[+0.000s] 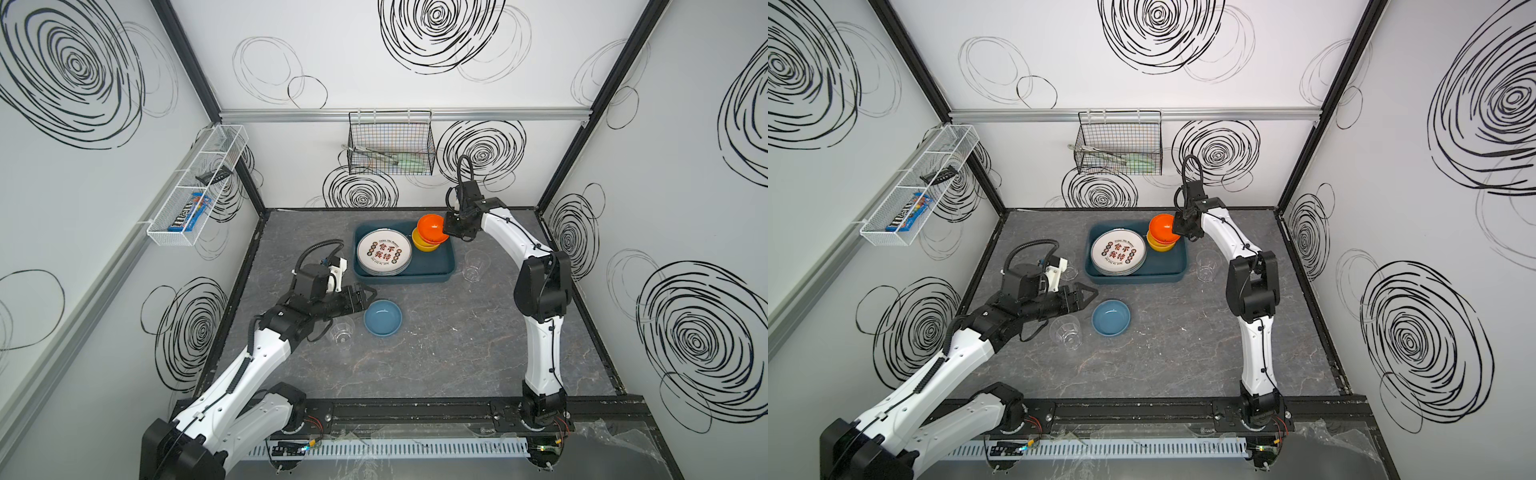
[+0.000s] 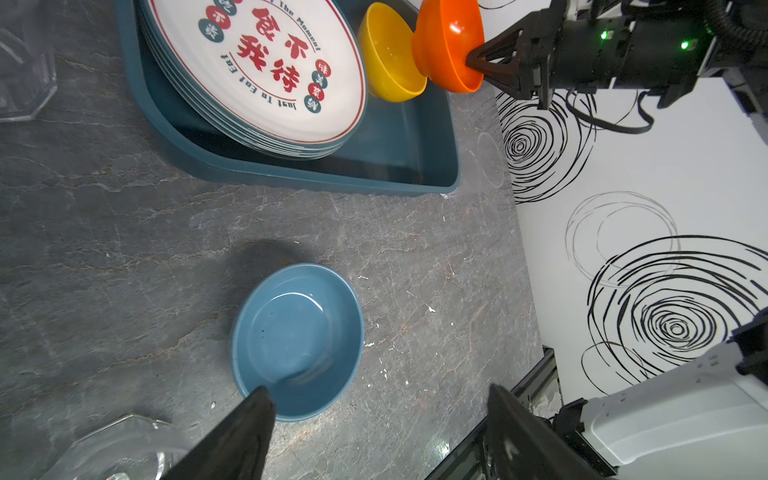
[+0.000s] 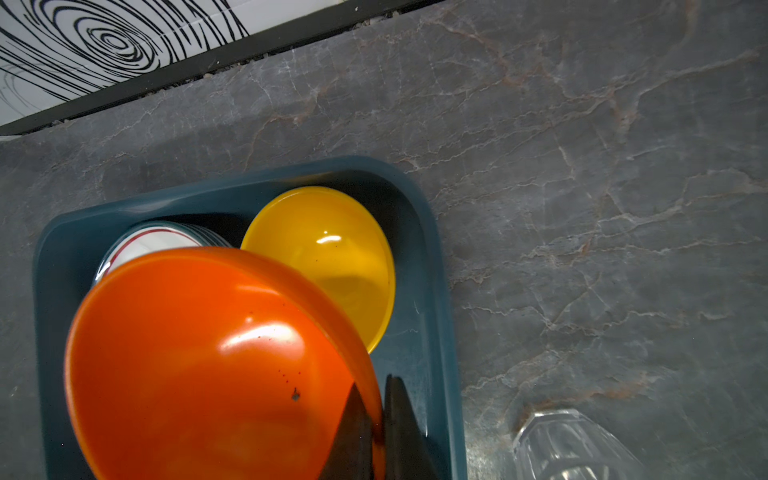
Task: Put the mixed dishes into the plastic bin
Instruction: 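Lower the orange bowl onto the yellow bowl in the bin with the right gripper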
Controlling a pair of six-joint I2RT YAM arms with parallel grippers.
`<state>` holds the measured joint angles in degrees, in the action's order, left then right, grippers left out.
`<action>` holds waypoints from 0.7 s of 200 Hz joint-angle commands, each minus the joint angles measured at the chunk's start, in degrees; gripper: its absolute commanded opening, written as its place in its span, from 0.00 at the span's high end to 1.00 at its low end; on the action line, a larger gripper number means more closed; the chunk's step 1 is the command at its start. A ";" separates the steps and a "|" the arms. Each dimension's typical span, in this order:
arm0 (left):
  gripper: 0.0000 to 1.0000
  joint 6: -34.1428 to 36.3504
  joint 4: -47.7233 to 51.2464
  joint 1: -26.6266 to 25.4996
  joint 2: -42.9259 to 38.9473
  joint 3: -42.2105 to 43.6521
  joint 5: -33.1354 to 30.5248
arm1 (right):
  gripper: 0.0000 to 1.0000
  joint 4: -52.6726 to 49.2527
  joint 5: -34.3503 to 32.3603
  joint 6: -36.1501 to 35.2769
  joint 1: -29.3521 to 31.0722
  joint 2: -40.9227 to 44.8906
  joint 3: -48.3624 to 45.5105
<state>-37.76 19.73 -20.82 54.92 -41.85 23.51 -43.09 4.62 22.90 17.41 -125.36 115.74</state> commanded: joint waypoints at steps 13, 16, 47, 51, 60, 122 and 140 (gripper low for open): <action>0.16 -0.72 -2.73 0.41 -0.84 0.71 0.84 | 0.93 -2.60 -0.58 0.62 -0.61 -2.96 5.53; 0.16 -0.76 -2.76 0.35 -0.85 0.79 0.83 | 0.93 -2.58 -0.54 0.58 -0.62 -3.26 5.74; 0.16 -1.16 -3.04 0.37 -1.03 1.49 0.84 | 0.93 -2.70 -0.05 0.49 -0.83 -6.26 9.10; 0.16 -1.23 -3.13 0.42 -1.10 1.58 0.84 | 0.93 -2.66 0.01 0.49 -0.81 -6.53 9.43; 0.16 -1.42 -3.29 0.38 -1.11 1.78 0.84 | 0.92 -2.51 0.20 0.49 -0.80 -7.18 10.00; 0.16 -2.03 -3.75 0.34 -1.40 2.98 0.81 | 0.91 -2.35 0.56 0.05 -0.81 -10.44 12.99; 0.16 -2.21 -3.87 0.38 -1.47 3.26 0.69 | 0.90 -2.41 0.54 0.04 -0.78 -11.08 13.14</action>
<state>-39.31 18.98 -20.82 54.46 -39.57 23.99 -45.08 4.73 22.87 16.86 -135.37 126.50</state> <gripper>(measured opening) 0.839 0.096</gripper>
